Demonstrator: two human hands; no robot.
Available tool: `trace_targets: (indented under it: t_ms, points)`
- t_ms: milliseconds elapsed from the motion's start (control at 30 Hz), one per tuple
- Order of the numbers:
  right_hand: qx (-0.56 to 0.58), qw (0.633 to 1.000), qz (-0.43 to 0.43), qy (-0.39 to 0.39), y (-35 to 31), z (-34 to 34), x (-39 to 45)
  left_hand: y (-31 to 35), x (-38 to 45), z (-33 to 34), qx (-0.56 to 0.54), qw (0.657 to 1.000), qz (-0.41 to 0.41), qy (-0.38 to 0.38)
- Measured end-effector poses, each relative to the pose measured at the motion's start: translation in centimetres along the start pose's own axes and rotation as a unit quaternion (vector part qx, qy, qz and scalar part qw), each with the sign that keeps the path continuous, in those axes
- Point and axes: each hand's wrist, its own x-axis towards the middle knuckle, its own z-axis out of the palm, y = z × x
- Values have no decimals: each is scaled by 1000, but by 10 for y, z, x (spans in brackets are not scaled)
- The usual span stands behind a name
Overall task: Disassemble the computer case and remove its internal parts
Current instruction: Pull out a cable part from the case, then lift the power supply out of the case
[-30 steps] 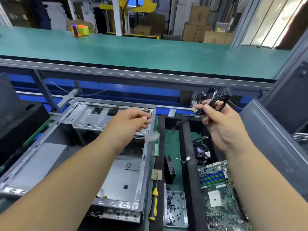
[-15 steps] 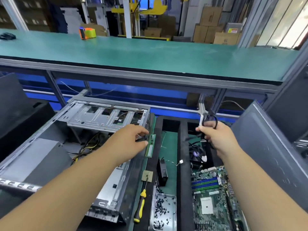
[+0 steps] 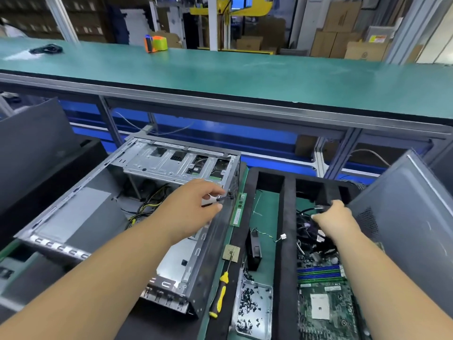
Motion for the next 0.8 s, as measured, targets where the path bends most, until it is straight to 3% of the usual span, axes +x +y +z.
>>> trace_targets:
  t_ms: [267, 533, 800]
  points:
    - [38, 993, -109, 23, -64, -4, -56, -21, -17, -25, -45, 999, 2, 12]
    - [78, 962, -260, -21, -151, 26, -138, -79, -39, -75, -22, 999, 19, 24]
    - [71, 947, -305, -75, -245, 89, -222, -159, -56, -154, 14, 999, 12, 32]
